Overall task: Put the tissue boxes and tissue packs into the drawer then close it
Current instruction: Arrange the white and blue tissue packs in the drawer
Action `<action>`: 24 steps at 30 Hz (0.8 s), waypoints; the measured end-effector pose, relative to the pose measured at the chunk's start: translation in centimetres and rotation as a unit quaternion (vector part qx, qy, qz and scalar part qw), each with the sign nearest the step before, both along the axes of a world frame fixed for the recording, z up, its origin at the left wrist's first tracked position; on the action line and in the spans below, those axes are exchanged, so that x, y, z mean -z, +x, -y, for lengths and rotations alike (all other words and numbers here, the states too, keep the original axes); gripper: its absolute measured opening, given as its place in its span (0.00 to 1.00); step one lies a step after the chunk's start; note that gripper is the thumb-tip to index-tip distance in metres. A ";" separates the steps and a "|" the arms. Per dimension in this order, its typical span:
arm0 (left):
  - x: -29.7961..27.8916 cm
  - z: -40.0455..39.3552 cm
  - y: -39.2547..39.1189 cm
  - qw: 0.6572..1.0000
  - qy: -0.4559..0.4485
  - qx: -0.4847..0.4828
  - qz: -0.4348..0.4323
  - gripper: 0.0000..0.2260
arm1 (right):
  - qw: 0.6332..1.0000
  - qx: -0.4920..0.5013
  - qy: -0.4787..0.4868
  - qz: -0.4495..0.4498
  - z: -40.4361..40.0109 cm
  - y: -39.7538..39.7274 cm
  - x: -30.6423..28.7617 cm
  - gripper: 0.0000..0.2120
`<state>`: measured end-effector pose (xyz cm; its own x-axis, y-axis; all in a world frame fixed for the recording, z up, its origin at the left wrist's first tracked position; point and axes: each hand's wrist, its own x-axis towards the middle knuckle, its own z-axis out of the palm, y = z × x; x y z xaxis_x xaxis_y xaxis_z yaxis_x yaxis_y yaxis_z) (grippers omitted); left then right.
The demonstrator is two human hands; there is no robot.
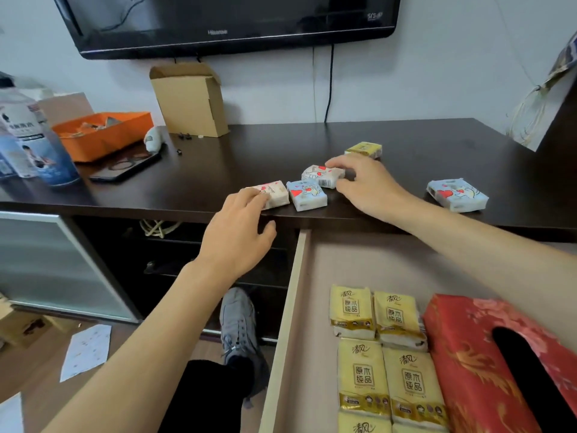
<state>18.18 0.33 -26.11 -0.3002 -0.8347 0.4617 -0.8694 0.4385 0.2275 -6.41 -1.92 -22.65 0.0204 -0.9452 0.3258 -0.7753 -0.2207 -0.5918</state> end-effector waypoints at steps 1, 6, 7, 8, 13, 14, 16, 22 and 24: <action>0.0 0.3 0.0 1.000 -0.007 -0.014 -0.013 0.18 | 0.999 -0.001 0.020 -0.025 0.9 0.2 0.2 0.21; -0.7 1.8 -0.1 0.991 -0.030 -0.125 -0.037 0.17 | 0.986 0.037 0.047 -0.153 2.3 -0.1 0.5 0.19; -0.8 2.1 -0.2 0.990 -0.033 -0.139 -0.017 0.18 | 0.983 0.045 0.029 -0.174 2.2 -0.2 0.4 0.16; -0.9 2.4 -0.4 0.989 -0.022 -0.144 -0.008 0.19 | 0.979 0.052 0.015 -0.195 2.0 -0.5 0.3 0.13; -0.7 3.8 -0.8 0.989 0.002 -0.144 -0.037 0.21 | 0.971 0.067 -0.023 -0.230 1.0 -2.3 0.5 0.11; -0.6 4.0 -0.8 0.989 -0.007 -0.145 -0.031 0.22 | 0.969 0.072 -0.028 -0.236 0.9 -2.7 0.6 0.11; -0.6 4.4 -0.9 0.988 -0.007 -0.149 -0.031 0.25 | 0.970 0.065 -0.020 -0.233 0.8 -3.4 0.7 0.14; -1.2 5.9 -1.6 0.980 0.024 -0.163 -0.112 0.22 | 0.979 0.013 0.089 -0.185 0.0 -4.3 -1.2 0.15; -1.6 6.2 -1.6 0.972 0.053 -0.163 -0.158 0.19 | 0.966 0.013 0.083 -0.245 -0.5 -4.6 -1.8 0.18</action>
<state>16.53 -5.87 -24.51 0.1306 -0.9099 0.3937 -0.8372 0.1116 0.5355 -11.00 -1.44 -20.83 0.1082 -0.9861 0.1262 -0.9755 -0.1298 -0.1774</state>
